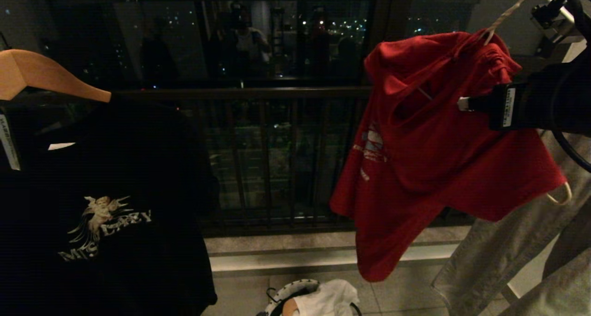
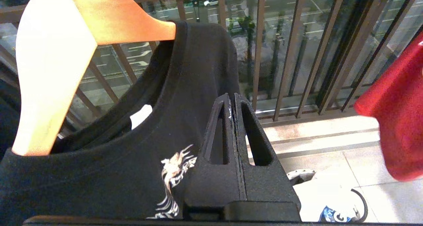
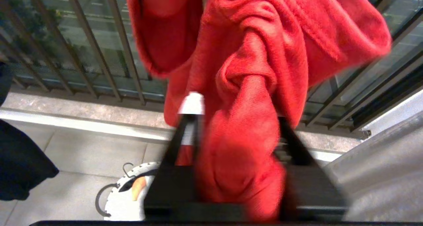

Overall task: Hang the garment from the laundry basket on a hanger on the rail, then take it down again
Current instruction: Hang the clothes rack on the clothesline

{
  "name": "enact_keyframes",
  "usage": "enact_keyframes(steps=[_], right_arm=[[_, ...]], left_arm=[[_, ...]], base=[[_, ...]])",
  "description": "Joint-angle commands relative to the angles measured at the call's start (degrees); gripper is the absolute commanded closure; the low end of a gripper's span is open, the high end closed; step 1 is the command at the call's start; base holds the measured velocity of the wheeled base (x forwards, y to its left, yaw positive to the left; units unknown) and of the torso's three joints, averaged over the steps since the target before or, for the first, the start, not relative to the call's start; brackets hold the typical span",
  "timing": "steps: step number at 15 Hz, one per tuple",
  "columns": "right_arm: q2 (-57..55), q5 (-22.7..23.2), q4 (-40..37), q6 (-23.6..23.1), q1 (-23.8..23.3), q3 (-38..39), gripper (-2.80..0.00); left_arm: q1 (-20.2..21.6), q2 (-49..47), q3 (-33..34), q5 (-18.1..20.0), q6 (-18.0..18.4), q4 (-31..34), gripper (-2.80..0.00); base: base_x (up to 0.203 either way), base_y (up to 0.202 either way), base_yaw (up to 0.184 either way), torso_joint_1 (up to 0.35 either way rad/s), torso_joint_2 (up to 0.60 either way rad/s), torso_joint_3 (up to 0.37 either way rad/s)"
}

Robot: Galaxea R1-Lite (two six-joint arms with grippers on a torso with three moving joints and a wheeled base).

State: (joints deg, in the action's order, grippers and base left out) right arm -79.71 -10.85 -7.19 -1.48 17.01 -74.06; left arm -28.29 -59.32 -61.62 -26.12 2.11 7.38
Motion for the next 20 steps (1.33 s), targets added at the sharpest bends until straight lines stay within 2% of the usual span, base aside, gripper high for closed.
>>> enact_keyframes(steps=[1,13,20], right_arm=[[0.6,0.0,0.1,0.0,0.0,0.2,-2.80],[9.9,0.0,0.2,0.1,0.0,6.8,-2.80],[15.2,0.0,0.1,0.1,0.0,7.3,-2.80]], left_arm=[[0.0,-0.1,0.0,-0.2,0.0,0.0,0.00],[0.0,-0.2,0.1,-0.2,0.0,0.1,0.00],[0.0,-0.3,0.1,-0.2,0.0,0.1,0.00]], base=[[0.000,0.000,0.000,0.000,0.00,0.000],[0.000,0.000,0.000,0.000,0.00,0.000],[0.000,0.000,0.000,0.000,0.00,0.000]])
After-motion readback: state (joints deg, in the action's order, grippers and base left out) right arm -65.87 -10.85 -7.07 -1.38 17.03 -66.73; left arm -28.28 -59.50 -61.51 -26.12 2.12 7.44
